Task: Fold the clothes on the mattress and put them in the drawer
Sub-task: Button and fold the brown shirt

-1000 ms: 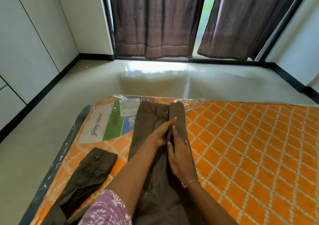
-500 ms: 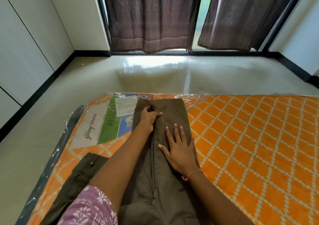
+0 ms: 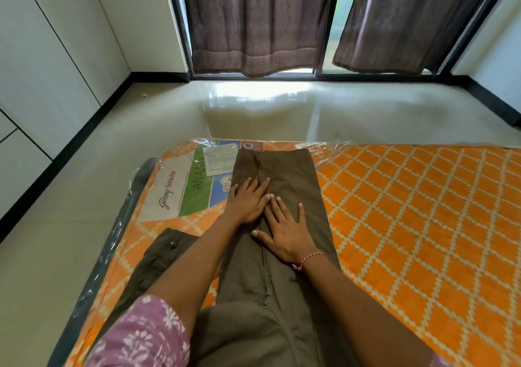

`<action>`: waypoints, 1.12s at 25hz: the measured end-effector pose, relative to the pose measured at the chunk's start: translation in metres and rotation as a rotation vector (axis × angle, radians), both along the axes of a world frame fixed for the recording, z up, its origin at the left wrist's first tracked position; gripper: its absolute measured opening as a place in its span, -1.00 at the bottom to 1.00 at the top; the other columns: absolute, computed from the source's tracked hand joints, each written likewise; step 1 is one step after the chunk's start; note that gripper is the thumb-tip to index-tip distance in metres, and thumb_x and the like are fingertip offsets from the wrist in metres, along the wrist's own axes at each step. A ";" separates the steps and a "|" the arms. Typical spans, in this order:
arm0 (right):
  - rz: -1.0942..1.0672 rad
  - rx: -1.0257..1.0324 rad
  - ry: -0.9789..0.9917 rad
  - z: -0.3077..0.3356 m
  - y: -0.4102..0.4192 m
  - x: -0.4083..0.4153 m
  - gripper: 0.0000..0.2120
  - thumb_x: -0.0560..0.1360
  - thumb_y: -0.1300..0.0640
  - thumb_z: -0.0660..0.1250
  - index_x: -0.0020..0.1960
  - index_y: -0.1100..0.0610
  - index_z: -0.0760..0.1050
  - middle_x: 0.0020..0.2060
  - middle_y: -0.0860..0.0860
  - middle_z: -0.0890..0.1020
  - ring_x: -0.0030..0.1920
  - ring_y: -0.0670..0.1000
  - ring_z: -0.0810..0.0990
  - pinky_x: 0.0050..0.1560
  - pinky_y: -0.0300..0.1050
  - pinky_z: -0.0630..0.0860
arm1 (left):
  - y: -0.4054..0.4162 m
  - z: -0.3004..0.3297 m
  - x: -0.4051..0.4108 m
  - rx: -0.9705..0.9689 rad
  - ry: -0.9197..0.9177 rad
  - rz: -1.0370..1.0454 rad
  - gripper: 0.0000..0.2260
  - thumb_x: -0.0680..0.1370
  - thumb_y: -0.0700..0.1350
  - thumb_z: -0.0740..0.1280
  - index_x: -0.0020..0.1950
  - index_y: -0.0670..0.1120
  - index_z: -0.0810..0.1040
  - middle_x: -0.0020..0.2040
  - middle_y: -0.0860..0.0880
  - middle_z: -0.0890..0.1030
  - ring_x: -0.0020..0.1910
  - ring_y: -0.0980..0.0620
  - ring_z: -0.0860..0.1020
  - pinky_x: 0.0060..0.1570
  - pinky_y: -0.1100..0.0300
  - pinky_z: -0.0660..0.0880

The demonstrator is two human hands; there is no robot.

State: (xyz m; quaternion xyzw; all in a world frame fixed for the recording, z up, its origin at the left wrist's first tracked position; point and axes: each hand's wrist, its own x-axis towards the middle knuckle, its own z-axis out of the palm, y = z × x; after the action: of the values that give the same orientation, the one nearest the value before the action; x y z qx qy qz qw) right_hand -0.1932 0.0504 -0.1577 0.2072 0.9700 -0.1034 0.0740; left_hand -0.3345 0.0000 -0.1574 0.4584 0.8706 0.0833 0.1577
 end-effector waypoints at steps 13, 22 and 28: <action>-0.225 -0.136 0.217 0.012 -0.091 0.079 -0.44 0.62 -0.11 0.07 0.55 0.03 0.05 0.55 0.08 0.04 0.55 0.02 -0.04 0.49 0.14 -0.09 | -0.242 0.039 0.067 -0.070 0.025 0.800 -0.44 0.46 0.08 0.41 0.35 -0.16 0.36 0.32 -0.22 0.38 0.30 -0.25 0.38 0.19 -0.10 0.37; 0.271 0.086 0.275 0.029 -0.258 0.128 -0.38 0.28 -0.20 0.44 0.27 0.04 0.54 0.24 0.11 0.57 0.23 0.08 0.57 0.11 -0.04 0.54 | -0.315 0.052 0.050 1.287 -1.303 1.424 -0.60 0.57 -0.04 0.27 0.37 -0.19 0.45 0.31 -0.16 0.51 0.26 -0.13 0.49 0.22 0.00 0.43; 0.217 -0.318 0.205 0.046 -0.240 0.113 -0.84 0.55 0.20 0.17 0.01 0.18 0.51 -0.05 0.09 0.55 -0.06 0.03 0.50 -0.08 -0.09 0.36 | -0.352 0.052 0.049 1.669 -1.487 1.237 -0.60 0.54 -0.09 0.14 0.36 -0.13 0.43 0.29 -0.17 0.50 0.31 -0.15 0.43 0.37 0.04 0.29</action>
State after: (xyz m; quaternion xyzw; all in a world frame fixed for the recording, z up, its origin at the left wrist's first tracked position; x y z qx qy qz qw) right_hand -0.0802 -0.1898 -0.1118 0.0757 0.9606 -0.2670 0.0172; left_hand -0.2856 -0.3518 -0.1052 -0.2188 0.3243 0.8971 0.2056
